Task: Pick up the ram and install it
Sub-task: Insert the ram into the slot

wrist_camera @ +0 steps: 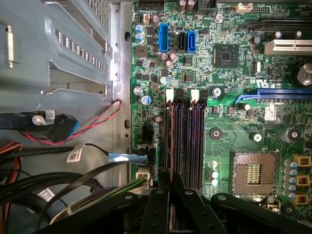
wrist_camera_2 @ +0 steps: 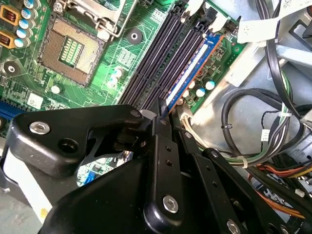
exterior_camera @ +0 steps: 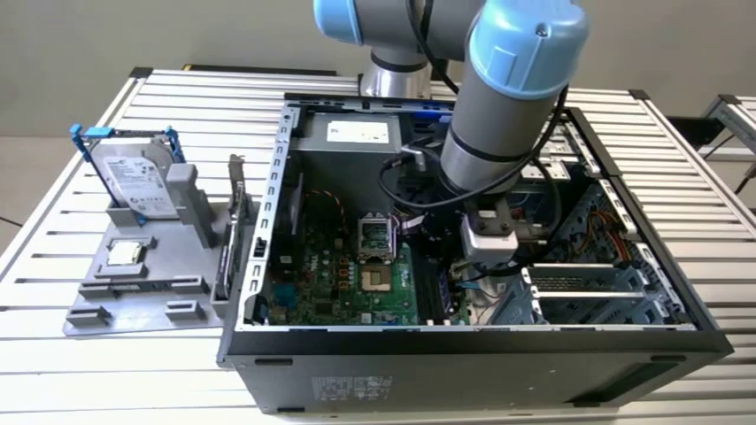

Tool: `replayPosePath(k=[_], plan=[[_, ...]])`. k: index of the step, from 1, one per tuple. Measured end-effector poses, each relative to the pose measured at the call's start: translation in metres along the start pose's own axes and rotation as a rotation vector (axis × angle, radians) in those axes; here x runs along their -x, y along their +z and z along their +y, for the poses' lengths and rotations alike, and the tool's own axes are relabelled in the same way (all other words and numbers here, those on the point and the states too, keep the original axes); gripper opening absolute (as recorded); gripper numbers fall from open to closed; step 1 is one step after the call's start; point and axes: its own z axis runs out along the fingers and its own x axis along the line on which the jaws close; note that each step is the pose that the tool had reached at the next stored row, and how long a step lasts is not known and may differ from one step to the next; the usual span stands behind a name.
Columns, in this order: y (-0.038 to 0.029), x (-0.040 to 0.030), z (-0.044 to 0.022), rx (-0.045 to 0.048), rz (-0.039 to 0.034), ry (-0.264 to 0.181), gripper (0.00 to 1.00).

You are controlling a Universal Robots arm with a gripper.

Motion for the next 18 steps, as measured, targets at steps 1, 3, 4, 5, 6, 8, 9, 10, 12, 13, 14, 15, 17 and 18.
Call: replayPosePath(k=[1, 3, 4, 5, 6, 8, 9, 10, 12, 13, 14, 15, 17, 18], plan=[[0.0004, 0.0, 0.0, 0.0, 0.0, 0.0, 0.0], [0.001, 0.0, 0.0, 0.0001, -0.0001, 0.001, 0.0], [0.001, 0.0, 0.0, 0.0002, -0.0001, 0.001, 0.0], [0.0011, 0.0, 0.0, 0.0002, 0.0, 0.001, 0.0], [0.0013, 0.0, 0.0, 0.0, 0.0, 0.001, 0.0], [0.0016, 0.0, 0.0, 0.0, 0.0, 0.001, 0.0], [0.0017, 0.0, 0.0, 0.0, 0.0, 0.001, 0.0], [0.0018, 0.0, 0.0, 0.0, 0.0, 0.001, 0.0], [0.002, 0.0, 0.0, 0.0, 0.0, 0.001, 0.0], [0.0021, 0.0, 0.0, 0.0, -0.0001, 0.001, 1.0], [0.0022, 0.0, 0.0, 0.0, -0.0001, 0.001, 1.0], [0.0024, 0.0, 0.0, 0.0, -0.0001, 0.001, 1.0], [0.0026, 0.0, 0.0, 0.0, 0.0, 0.001, 1.0], [0.0027, 0.0, 0.0, 0.0, 0.0, 0.001, 1.0]])
